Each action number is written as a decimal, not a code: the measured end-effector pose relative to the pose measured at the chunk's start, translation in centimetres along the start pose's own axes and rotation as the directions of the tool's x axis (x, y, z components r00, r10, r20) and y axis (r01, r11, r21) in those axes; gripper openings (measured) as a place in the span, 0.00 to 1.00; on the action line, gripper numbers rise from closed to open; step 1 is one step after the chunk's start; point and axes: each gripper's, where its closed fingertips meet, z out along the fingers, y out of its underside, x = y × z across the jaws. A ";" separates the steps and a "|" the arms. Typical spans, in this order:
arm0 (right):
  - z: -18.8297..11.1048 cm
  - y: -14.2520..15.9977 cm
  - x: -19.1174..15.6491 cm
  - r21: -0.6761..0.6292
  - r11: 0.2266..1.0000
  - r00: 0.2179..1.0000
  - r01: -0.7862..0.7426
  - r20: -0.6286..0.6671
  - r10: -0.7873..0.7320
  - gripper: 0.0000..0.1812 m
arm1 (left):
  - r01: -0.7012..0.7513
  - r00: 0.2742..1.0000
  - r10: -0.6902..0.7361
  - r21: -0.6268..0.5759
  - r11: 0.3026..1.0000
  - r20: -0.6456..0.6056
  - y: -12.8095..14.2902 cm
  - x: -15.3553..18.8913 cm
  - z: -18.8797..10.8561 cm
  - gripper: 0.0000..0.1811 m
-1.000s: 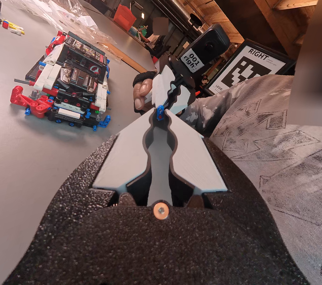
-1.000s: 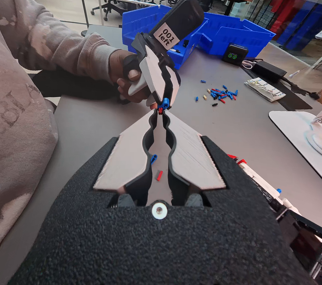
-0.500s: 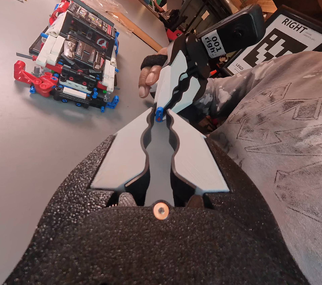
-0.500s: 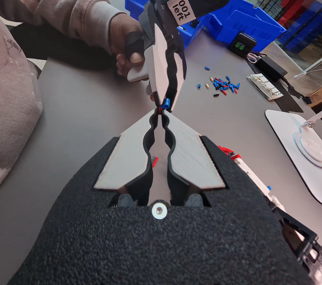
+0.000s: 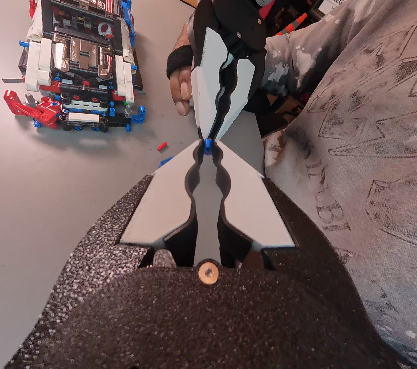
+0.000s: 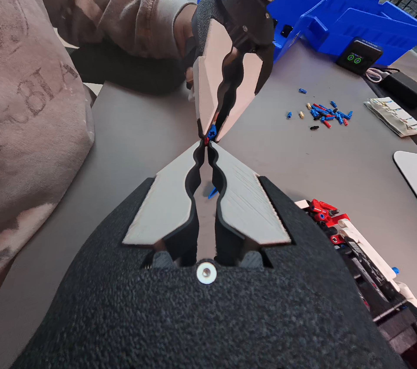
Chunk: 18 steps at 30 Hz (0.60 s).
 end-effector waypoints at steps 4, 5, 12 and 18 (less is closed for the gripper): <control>-0.2 0.1 -0.7 -0.004 1.000 0.999 0.002 0.039 -0.002 0.01 | -0.043 0.999 0.043 -0.039 0.998 -0.002 0.4 0.6 0.3 0.03; -0.3 0.1 -0.9 -0.003 1.000 0.999 -0.002 0.048 0.002 0.01 | -0.051 0.999 0.051 -0.046 0.998 -0.004 0.5 0.7 0.4 0.03; -1.5 0.6 -1.1 -0.024 1.000 0.997 -0.004 0.072 0.006 0.00 | -0.141 0.976 0.169 -0.195 0.971 0.136 2.5 -1.3 -0.4 0.03; -1.7 2.0 0.8 -0.066 0.997 0.999 -0.044 -0.016 0.043 0.00 | -0.119 0.974 0.137 -0.112 0.987 0.179 1.0 -2.2 -1.3 0.03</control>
